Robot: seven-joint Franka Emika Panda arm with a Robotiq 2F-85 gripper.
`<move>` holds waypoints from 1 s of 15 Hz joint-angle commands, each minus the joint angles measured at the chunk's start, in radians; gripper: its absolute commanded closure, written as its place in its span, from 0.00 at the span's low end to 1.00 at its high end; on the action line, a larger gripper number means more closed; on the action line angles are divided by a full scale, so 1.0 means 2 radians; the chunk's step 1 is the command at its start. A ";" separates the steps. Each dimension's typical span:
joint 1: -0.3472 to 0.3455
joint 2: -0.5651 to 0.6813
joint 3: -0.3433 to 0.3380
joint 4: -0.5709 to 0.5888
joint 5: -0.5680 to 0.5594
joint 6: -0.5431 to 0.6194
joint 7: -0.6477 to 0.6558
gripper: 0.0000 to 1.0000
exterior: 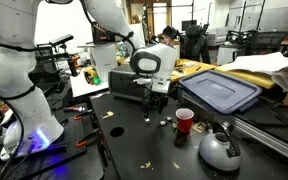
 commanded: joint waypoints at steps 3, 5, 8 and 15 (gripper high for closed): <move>-0.021 0.027 0.002 0.021 0.049 -0.012 -0.029 0.00; -0.024 0.032 0.003 0.021 0.056 -0.010 -0.046 0.00; -0.025 0.030 0.004 0.008 0.056 0.003 -0.085 0.00; -0.030 0.013 0.008 -0.029 0.078 0.050 -0.180 0.00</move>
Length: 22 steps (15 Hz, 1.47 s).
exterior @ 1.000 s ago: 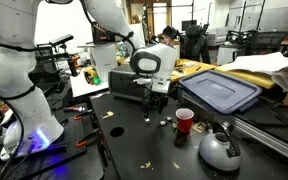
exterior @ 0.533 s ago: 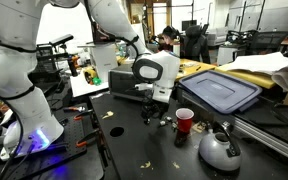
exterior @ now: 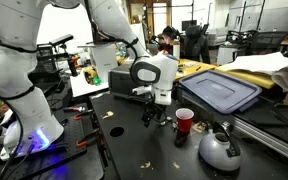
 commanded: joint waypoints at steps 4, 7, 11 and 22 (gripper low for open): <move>-0.023 -0.022 0.004 -0.052 0.062 0.069 -0.082 0.00; -0.038 -0.036 0.017 -0.109 0.113 0.139 -0.128 0.00; -0.057 -0.058 0.069 -0.194 0.189 0.225 -0.196 0.00; 0.063 -0.112 0.043 -0.253 0.168 0.248 -0.088 0.00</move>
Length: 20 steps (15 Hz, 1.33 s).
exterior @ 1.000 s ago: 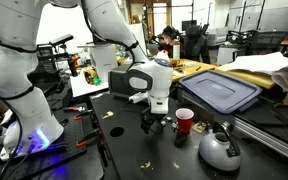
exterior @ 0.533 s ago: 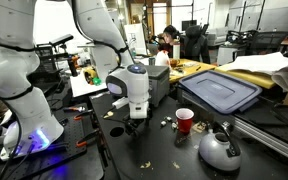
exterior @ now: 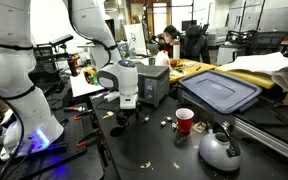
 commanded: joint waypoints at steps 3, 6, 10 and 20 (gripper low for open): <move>0.063 -0.033 -0.053 -0.001 -0.059 -0.002 0.076 0.00; 0.094 -0.037 -0.101 0.017 -0.105 -0.012 0.104 0.00; 0.106 -0.022 -0.137 0.054 -0.192 -0.053 0.115 0.00; 0.105 -0.016 -0.133 0.079 -0.341 -0.127 0.101 0.00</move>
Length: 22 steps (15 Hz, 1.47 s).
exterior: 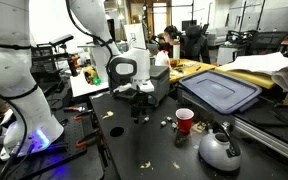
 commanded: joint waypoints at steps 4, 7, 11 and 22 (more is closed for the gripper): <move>0.004 0.001 0.004 0.012 -0.061 -0.027 -0.002 0.00; 0.005 0.007 0.009 0.017 -0.082 -0.031 -0.007 0.00; -0.001 0.011 0.025 0.027 -0.096 -0.059 -0.042 0.00; -0.056 0.026 0.089 0.110 -0.065 -0.192 -0.244 0.00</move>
